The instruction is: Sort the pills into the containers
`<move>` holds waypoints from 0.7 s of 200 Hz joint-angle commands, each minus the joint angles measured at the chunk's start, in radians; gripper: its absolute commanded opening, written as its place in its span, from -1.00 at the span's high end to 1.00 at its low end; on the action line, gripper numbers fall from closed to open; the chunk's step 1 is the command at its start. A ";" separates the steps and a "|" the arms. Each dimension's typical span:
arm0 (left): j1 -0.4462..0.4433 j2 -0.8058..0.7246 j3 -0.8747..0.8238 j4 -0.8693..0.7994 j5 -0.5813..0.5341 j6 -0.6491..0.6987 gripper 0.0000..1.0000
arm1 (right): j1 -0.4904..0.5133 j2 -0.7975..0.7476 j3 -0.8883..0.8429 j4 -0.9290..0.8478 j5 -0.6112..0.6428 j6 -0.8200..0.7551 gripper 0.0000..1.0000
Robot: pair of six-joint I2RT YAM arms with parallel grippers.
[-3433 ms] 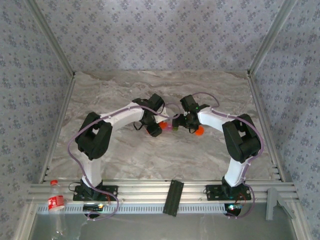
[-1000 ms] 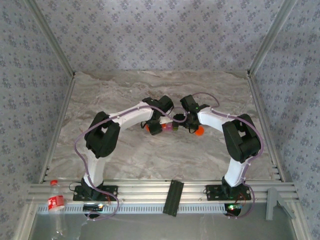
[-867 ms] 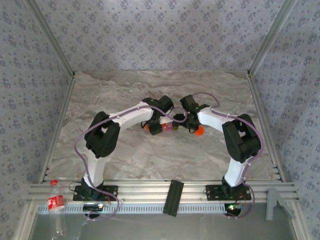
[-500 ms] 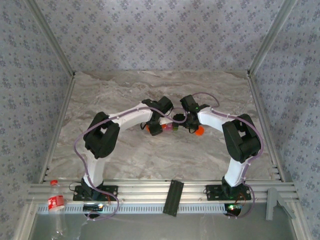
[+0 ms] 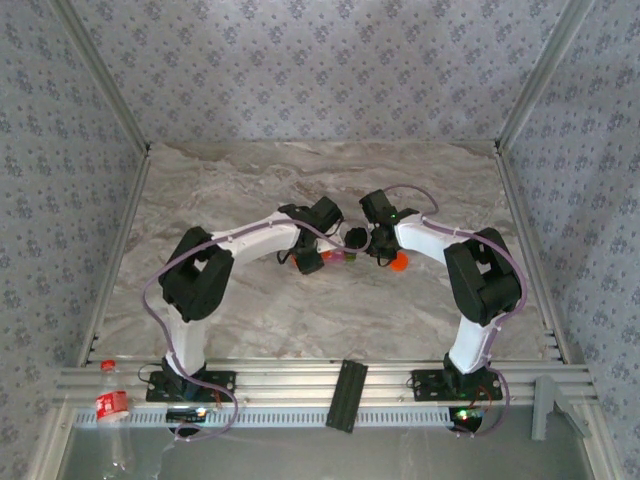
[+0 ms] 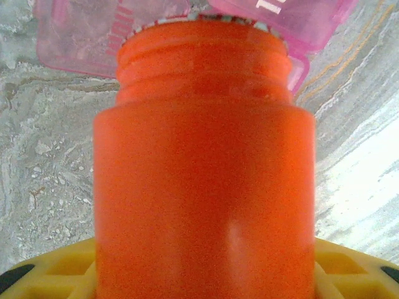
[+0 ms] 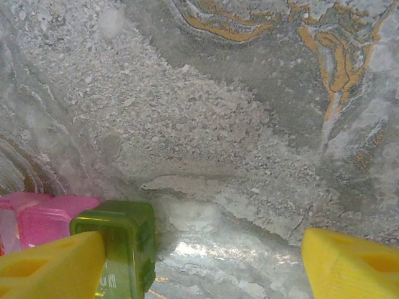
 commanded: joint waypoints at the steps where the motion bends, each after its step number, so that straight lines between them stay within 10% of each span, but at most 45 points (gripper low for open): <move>1: -0.009 -0.052 -0.025 0.010 0.019 -0.014 1.00 | 0.009 0.002 0.021 -0.062 0.018 0.004 -0.68; 140: 0.020 -0.134 -0.105 0.112 0.071 -0.040 1.00 | 0.010 -0.023 0.059 -0.098 0.018 0.000 -0.72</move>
